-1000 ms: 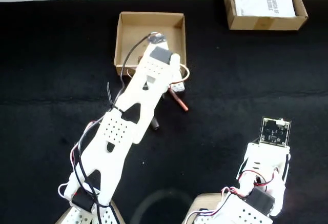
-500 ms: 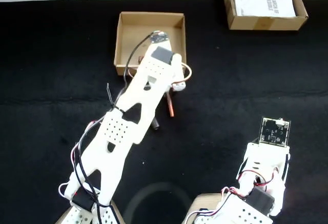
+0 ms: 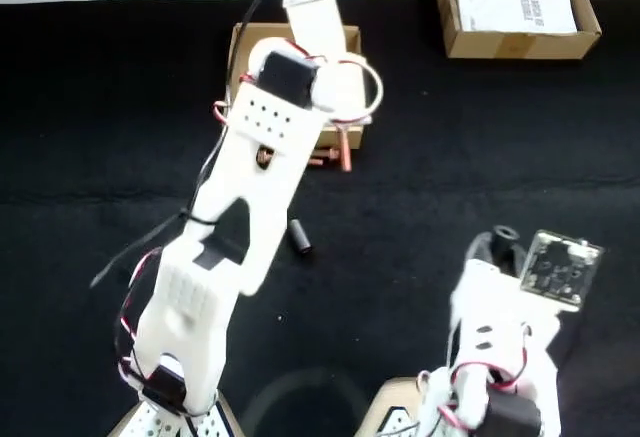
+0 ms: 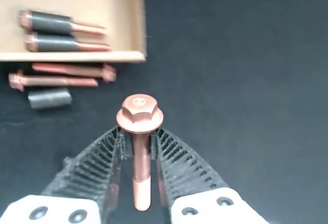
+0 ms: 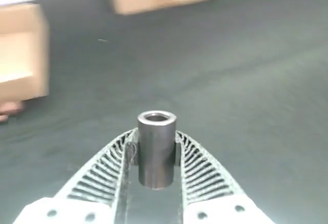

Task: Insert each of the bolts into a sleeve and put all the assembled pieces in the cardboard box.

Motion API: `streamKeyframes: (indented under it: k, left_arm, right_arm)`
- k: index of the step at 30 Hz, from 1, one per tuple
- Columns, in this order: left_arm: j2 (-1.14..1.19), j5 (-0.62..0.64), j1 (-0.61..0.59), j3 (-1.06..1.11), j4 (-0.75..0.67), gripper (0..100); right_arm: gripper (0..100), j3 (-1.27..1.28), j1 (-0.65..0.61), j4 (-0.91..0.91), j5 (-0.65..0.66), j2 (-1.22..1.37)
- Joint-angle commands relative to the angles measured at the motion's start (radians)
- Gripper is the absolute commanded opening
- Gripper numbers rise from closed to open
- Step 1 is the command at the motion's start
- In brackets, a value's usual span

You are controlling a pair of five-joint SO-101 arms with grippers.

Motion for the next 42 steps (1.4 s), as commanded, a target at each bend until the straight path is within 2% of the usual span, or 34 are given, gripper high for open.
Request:
streamKeyframes:
  k: [1, 4, 8, 11, 16, 21, 27, 31, 36, 39, 42]
  left_arm:
    - [-0.153, -0.026, 0.039, -0.007, 0.044, 1]
    - [-0.251, -0.026, 0.027, -0.007, 0.044, 1]
    - [-0.407, -0.026, 0.021, -0.005, 0.048, 1]
    - [-0.545, -0.029, 0.028, 0.035, 0.049, 1]
    - [-0.832, -0.164, 0.09, 0.344, 0.046, 1]
    - [-1.096, -0.176, 0.104, 0.697, 0.023, 1]
    - [-1.277, -0.183, 0.097, 1.05, -0.187, 1]
    - [-1.349, -0.183, 0.104, 1.274, -0.465, 1]
    - [-1.394, -0.18, 0.107, 1.495, -0.804, 1]
    - [-1.397, -0.176, 0.108, 1.569, -0.914, 1]
    - [-1.397, -0.176, 0.162, 1.618, -0.957, 1]
  right_arm:
    - [0.7, -0.147, -0.196, 0.082, -0.018, -0.008]
    - [0.7, -0.228, -0.321, 0.127, -0.112, -0.008]
    - [0.7, -0.266, -0.429, 0.131, -0.307, -0.008]
    - [0.7, -0.263, -0.447, 0.133, -0.336, -0.008]
    - [0.7, -0.254, -0.45, 0.133, -0.336, -0.007]
    - [0.7, -0.225, -0.452, 0.133, -0.336, -0.007]
    - [0.7, -0.15, -0.503, 0.13, -0.336, -0.007]
    - [0.7, -0.097, -0.564, 0.122, -0.334, -0.007]
    - [0.7, -0.065, -0.575, 0.12, -0.333, -0.007]
    - [0.7, -0.064, -0.575, 0.09, -0.292, -0.007]
    - [0.7, -0.064, -0.575, 0.059, -0.249, -0.007]
